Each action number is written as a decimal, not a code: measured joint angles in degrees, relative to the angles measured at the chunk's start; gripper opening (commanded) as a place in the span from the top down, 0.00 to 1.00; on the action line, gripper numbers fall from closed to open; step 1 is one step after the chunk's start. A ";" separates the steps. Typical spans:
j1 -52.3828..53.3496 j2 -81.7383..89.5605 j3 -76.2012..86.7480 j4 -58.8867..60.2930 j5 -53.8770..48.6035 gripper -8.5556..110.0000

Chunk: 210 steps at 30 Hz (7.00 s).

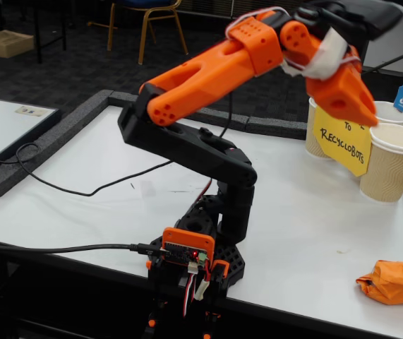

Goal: Sort rubbish by color.

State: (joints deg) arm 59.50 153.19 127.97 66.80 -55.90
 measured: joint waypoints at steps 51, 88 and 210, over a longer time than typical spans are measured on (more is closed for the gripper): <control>27.86 -22.06 9.14 -20.21 -26.02 0.93; 29.79 -50.98 -6.59 -10.63 -26.63 0.69; -23.55 11.87 3.43 -7.73 5.10 0.93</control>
State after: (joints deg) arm 35.95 165.06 131.40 59.06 -50.80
